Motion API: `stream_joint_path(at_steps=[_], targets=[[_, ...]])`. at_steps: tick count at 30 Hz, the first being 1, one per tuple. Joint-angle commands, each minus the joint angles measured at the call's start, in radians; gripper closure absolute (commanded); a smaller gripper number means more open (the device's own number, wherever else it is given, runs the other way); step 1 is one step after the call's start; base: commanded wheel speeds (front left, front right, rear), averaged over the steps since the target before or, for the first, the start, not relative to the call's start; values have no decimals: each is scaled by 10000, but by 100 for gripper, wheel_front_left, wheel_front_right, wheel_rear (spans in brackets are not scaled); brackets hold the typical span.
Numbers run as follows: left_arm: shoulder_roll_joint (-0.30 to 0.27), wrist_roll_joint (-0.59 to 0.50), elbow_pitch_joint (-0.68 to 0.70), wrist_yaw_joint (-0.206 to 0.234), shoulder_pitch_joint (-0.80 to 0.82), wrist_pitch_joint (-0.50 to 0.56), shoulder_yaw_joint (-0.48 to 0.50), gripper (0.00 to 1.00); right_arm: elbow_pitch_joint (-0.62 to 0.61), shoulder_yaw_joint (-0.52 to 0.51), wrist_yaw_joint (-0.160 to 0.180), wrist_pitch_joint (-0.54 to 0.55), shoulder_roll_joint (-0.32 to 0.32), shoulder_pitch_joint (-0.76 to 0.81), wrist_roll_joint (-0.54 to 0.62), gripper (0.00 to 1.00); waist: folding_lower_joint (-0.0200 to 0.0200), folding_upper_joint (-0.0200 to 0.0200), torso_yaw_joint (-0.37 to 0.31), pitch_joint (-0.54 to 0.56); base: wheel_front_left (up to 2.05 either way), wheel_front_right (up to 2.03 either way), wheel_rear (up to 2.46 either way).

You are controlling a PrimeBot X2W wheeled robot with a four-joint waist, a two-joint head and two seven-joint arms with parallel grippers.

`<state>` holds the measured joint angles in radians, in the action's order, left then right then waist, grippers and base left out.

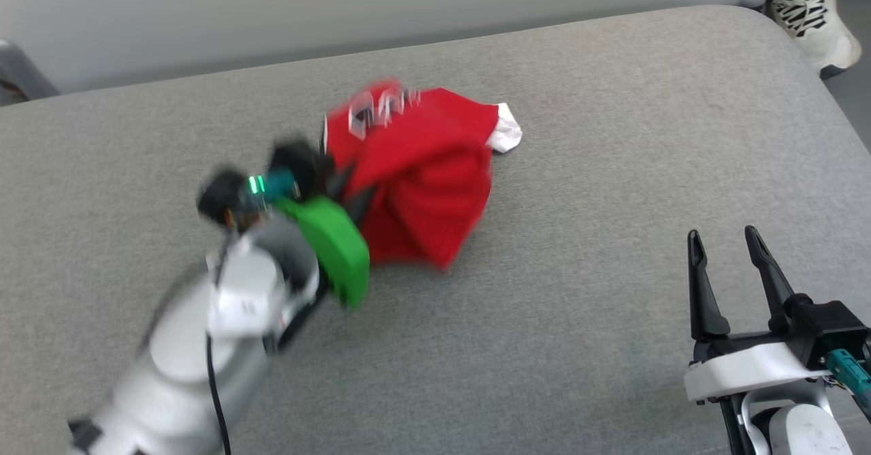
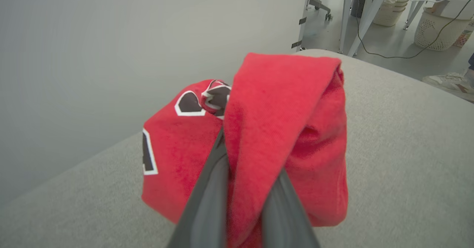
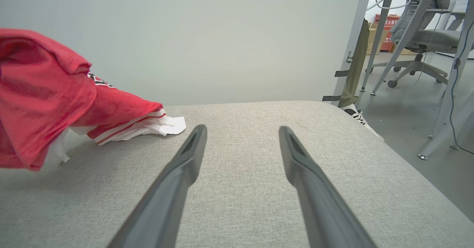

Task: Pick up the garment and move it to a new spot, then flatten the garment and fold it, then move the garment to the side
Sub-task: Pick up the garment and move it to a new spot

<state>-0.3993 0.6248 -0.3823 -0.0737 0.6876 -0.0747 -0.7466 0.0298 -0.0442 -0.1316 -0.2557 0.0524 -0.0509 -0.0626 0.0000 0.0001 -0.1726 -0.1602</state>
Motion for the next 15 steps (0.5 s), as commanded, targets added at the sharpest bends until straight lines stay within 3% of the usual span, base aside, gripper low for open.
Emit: stream_joint_path(at_steps=[1,11,13,14,15], targets=[[15,-83,-129,50,-501,-128,-168,100,-17,-19,9,-61,-21,109,-24,0,0,-1,203,-8,0,0,0],[479,-480,-1041,-201,-2151,-214,-1692,100,262,10,9,-61,-22,109,230,0,0,-1,1069,52,0,0,0],[580,-608,-1202,-256,-2203,-196,-1962,68,342,-1,9,-61,-22,122,245,0,0,-1,1209,137,0,0,0],[631,-669,-1279,-273,-2217,-211,-2072,0,391,-12,9,-61,-22,137,255,0,0,-1,1277,191,0,0,0],[680,-702,-1334,-284,-2225,-239,-2139,0,435,-28,9,-61,-22,152,263,0,0,-1,1340,257,0,0,0]])
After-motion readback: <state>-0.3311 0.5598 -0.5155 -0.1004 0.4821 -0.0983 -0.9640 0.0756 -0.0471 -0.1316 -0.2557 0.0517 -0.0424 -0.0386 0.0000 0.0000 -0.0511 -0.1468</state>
